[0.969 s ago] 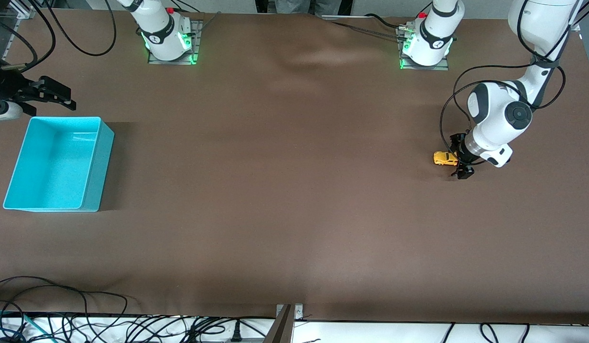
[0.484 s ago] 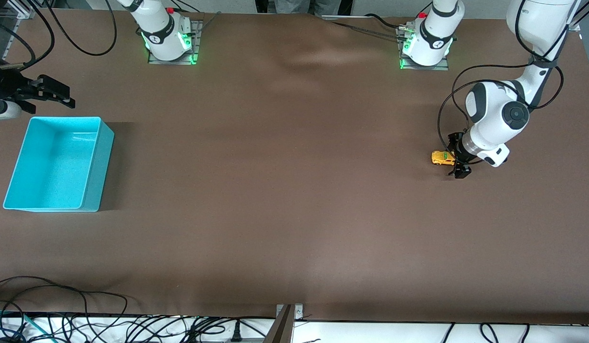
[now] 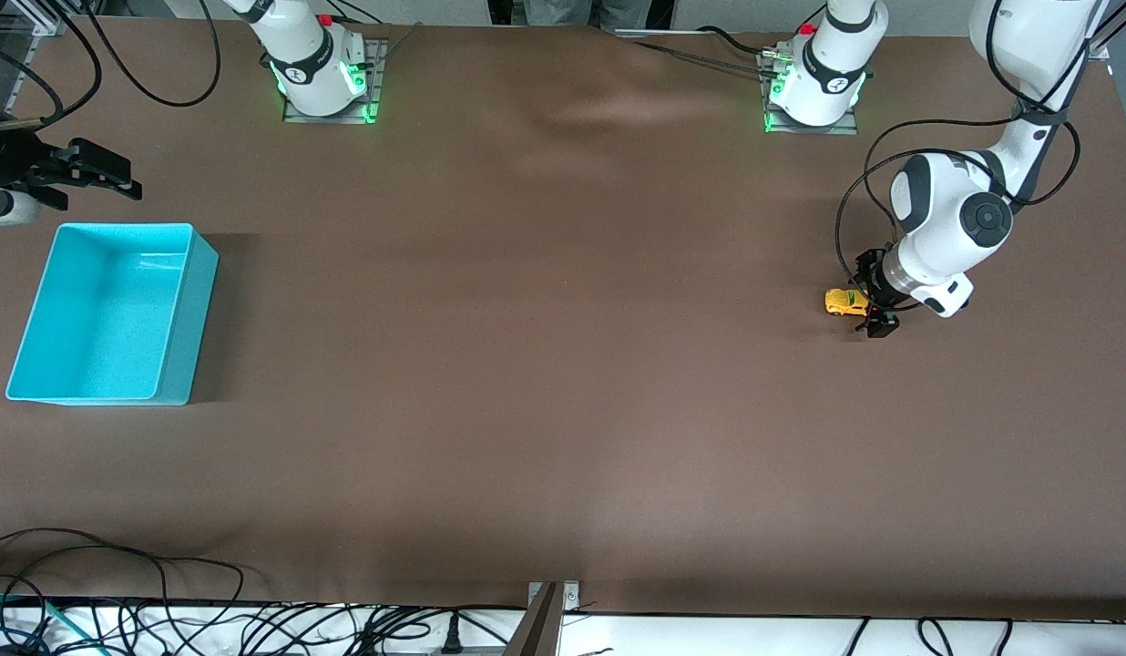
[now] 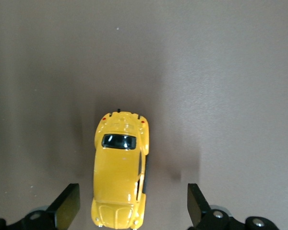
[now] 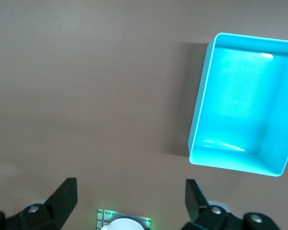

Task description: Wind up and store yellow beetle car

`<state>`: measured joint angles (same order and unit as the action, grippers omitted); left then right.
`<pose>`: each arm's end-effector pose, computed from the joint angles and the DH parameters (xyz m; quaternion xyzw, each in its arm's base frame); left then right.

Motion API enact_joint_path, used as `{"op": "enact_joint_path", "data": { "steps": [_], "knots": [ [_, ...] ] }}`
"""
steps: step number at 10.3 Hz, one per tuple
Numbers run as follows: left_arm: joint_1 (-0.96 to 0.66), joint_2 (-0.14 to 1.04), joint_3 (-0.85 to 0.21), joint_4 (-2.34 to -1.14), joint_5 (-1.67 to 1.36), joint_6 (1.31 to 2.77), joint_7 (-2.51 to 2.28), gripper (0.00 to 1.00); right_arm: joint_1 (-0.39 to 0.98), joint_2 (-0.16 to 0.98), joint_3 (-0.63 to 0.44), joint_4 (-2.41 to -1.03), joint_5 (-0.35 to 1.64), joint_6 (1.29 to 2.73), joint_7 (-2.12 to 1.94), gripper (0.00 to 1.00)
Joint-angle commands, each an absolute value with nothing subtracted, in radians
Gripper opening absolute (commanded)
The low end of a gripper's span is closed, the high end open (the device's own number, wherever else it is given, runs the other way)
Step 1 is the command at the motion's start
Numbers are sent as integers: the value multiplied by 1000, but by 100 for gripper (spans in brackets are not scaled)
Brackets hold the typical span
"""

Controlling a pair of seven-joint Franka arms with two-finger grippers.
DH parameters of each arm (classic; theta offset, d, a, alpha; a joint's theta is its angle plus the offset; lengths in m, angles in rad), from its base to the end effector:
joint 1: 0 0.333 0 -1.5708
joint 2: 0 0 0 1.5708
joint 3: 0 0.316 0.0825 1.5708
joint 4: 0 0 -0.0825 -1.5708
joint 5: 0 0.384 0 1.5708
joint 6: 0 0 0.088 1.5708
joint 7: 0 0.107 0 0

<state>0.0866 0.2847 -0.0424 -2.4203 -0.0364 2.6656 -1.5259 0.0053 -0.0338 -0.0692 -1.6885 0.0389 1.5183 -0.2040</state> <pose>0.4883 0.0218 0.1897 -0.6950 -0.7186 0.0239 0.0029 0.5331 -0.0303 0.5837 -0.9950 -0.0696 0.0648 0.0295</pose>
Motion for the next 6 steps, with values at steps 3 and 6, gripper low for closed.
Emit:
{"op": "enact_joint_path", "data": {
  "steps": [3,6],
  "knots": [
    [80,265,-40,-2457,-5,2660,-1546,75,6,-35,-75,-1667,60,1476,-238,100],
    [90,247,-37,-2451,-6,2658,-1563,6,6,-37,-80,-1652,77,1427,-236,100]
  ]
}}
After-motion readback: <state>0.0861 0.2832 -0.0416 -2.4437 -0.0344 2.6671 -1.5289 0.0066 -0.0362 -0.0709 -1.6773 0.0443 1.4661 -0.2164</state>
